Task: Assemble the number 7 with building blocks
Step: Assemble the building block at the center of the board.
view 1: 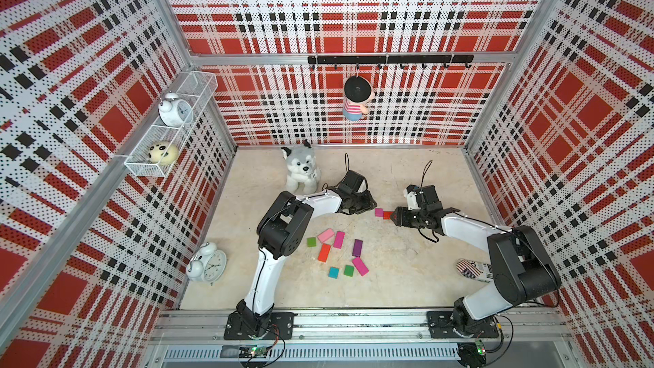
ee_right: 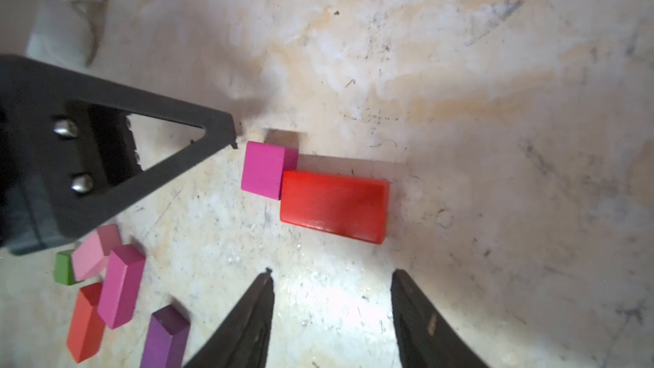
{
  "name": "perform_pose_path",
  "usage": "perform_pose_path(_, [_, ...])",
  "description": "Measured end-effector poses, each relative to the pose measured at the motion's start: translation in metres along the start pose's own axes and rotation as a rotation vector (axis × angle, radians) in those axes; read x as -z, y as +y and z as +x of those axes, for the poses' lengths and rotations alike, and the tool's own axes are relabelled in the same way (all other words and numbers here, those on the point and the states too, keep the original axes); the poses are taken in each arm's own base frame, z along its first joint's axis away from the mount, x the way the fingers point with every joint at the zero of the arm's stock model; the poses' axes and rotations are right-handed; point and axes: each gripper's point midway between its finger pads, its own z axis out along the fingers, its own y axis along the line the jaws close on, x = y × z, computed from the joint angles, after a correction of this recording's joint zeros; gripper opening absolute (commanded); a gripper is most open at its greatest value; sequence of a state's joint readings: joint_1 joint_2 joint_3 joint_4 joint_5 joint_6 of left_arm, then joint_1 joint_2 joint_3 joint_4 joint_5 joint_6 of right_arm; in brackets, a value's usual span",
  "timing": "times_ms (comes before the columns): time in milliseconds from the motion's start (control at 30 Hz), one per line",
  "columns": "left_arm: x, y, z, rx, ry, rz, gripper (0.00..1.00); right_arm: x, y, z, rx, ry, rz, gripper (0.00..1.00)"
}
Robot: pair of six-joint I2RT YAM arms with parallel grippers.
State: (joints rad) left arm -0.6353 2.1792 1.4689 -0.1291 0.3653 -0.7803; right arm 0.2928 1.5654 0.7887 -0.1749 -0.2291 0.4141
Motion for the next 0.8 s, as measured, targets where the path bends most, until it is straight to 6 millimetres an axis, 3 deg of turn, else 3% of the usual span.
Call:
perform_pose_path(400, [0.004,-0.019,-0.021,-0.017,-0.043,0.041,0.37,-0.013,-0.014,0.017,0.121,0.096,0.104,0.61])
perform_pose_path(800, [-0.006,-0.009,-0.014,-0.002,-0.016,0.032,0.36,-0.028,-0.005,0.003,0.143,0.079,0.100,0.56])
